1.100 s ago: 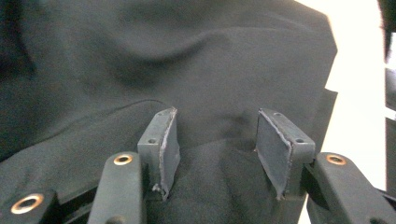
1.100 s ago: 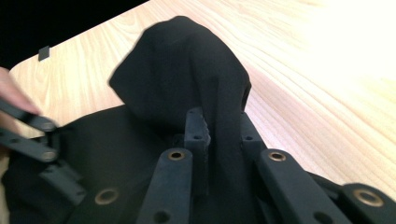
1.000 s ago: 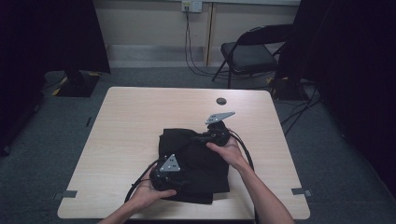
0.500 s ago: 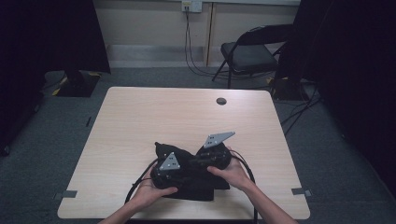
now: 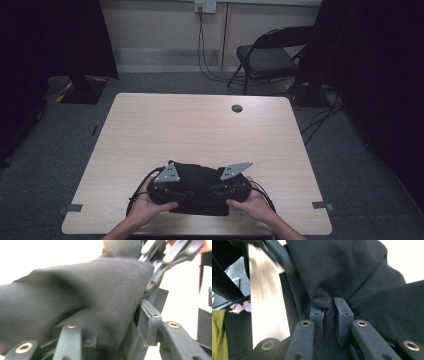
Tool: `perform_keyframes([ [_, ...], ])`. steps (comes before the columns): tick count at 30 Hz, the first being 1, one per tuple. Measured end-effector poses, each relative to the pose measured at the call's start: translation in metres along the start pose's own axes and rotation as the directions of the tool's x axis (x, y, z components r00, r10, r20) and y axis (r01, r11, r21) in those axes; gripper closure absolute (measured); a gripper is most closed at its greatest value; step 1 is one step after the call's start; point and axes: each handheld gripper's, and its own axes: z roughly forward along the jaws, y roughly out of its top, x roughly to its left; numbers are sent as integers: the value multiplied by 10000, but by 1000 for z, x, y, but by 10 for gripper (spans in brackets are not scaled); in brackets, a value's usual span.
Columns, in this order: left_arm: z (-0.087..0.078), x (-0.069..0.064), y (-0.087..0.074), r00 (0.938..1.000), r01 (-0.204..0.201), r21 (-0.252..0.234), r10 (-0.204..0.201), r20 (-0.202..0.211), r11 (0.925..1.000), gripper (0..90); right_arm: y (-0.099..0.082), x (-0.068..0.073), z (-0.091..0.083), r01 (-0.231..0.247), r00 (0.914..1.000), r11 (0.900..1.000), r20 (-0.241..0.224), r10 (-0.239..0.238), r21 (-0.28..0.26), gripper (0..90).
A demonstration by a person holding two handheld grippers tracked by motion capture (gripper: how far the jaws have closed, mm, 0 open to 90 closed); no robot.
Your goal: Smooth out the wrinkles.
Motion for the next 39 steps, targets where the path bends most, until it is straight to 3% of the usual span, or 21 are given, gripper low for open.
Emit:
perform_keyframes([
  [2,-19,-5,6,9996,29,-680,-10,281,9977,570,-4,1,2,-210,9998,9997,54,210,-87,768],
  [3,-19,-5,6,9996,29,-680,-10,281,9977,570,-4,1,2,-210,9998,9997,54,210,-87,768],
  [7,-33,-9,20,9991,-207,-1425,257,329,9896,565,-6,3,4,-201,9996,9997,182,203,-111,761],
  [11,-25,-3,33,9996,-57,-1524,97,256,9883,552,-5,7,5,-27,9994,10000,342,29,-40,720],
  [15,-24,12,47,9984,559,-2132,-537,163,9754,549,-7,11,4,168,9989,9998,442,-166,-49,715],
  [16,-25,15,52,9991,424,-2154,-403,139,9756,547,-8,11,4,126,9991,9999,408,-124,-41,714],
  [18,-17,26,57,9985,522,-1593,-495,212,9858,530,-8,12,4,138,9992,9999,367,-138,-17,713],
  [20,-5,30,51,9981,616,-788,-609,104,9950,533,-7,12,3,64,9995,10000,323,-63,-34,695],
  [21,11,31,38,9969,700,222,-707,359,9973,533,-6,12,2,92,9995,9999,314,-90,-49,681],
  [23,23,26,22,9991,421,814,-427,51,9958,537,-3,15,-6,142,9996,9998,263,-139,-109,643],
  [26,23,24,9,9992,383,472,-388,94,9982,514,1,19,-25,74,10000,9988,-39,-76,-490,686],
  [28,22,23,9,9997,79,573,-92,236,9983,496,6,22,-38,30,9999,9964,159,-17,-852,670],
  [30,24,23,6,9995,40,561,-58,324,9984,471,16,24,-51,-50,9989,9893,456,117,-1459,640],
  [32,25,22,4,9995,24,507,-39,302,9987,469,28,19,-52,-92,9970,9851,737,221,-1716,630],
  [34,25,20,4,9994,-285,545,273,235,9981,466,40,10,-43,-40,9946,9868,1013,206,-1619,619],
  [37,24,19,3,9996,-211,555,202,182,9982,464,53,-8,-18,-101,9903,9957,1370,228,-923,612],
  [39,23,19,2,9998,-87,545,76,206,9985,465,51,-20,-4,-433,9881,9987,1465,470,-286,605],
])
